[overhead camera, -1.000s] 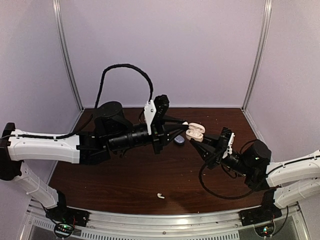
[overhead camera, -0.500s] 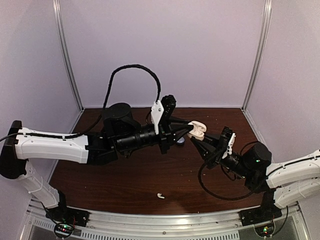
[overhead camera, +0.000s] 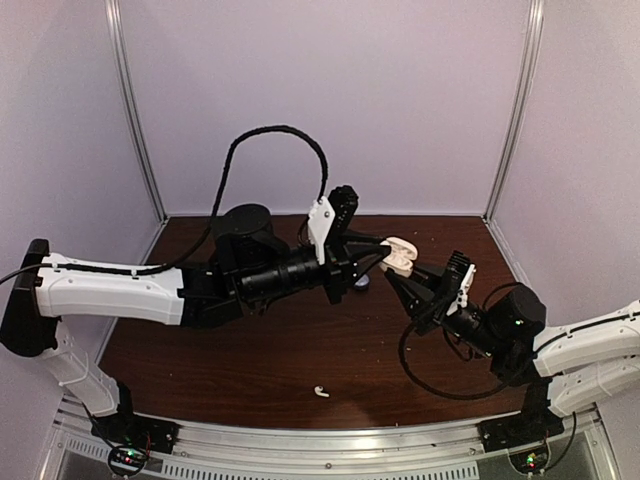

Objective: Insert the wireless bluetooth earbuds into the charging case
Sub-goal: Insert the left earbud into the left side groove of the charging case, then adjust the left earbud in the left side groove of the charging case.

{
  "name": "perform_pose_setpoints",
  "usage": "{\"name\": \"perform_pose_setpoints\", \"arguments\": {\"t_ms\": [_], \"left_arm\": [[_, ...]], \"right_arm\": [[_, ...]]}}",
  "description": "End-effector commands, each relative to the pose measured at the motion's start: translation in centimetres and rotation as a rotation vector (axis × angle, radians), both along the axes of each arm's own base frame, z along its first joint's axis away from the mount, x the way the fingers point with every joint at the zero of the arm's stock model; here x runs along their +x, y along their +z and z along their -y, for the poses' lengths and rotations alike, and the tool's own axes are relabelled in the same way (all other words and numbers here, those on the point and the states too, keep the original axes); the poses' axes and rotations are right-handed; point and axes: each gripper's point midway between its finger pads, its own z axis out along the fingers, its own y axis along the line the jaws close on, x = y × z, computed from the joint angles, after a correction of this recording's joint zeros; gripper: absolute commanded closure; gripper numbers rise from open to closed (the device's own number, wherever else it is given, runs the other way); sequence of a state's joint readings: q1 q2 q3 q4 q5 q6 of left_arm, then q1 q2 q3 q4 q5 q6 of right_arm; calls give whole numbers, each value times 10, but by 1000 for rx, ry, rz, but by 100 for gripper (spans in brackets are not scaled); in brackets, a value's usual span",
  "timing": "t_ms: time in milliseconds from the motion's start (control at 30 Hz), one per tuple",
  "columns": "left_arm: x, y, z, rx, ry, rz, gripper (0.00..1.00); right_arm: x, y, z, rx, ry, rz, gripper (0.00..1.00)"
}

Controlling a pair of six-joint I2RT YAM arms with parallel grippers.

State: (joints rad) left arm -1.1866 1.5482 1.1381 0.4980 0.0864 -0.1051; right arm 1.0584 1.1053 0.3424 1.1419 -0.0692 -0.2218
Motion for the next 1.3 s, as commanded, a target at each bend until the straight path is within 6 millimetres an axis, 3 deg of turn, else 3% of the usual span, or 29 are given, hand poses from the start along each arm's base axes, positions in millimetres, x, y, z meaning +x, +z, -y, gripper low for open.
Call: {"name": "perform_pose_setpoints", "arguments": {"t_ms": [0,167,300,467,700,1033,1167,1267], "left_arm": [[1,9,4,-25,4,-6,93],[11,4,1,-23,60,-41,91],[21,-5,4,-13,106,-99,80],[25,-20,11,8,111,-149,77],[25,-26,16,28,102,-160,72],[2,-19,4,106,11,-51,42],[-1,-17,-12,121,32,-26,24],[-10,-10,-31,118,22,17,4]], "right_arm": [[-4,17,6,55,-7,33,100],[-3,21,12,85,-26,28,100],[1,21,14,89,-52,26,100],[10,19,18,105,-109,12,100],[14,15,17,96,-123,4,100],[14,4,22,100,-118,-38,100],[12,2,22,97,-90,-56,100],[6,1,20,88,-28,-76,100]]}}
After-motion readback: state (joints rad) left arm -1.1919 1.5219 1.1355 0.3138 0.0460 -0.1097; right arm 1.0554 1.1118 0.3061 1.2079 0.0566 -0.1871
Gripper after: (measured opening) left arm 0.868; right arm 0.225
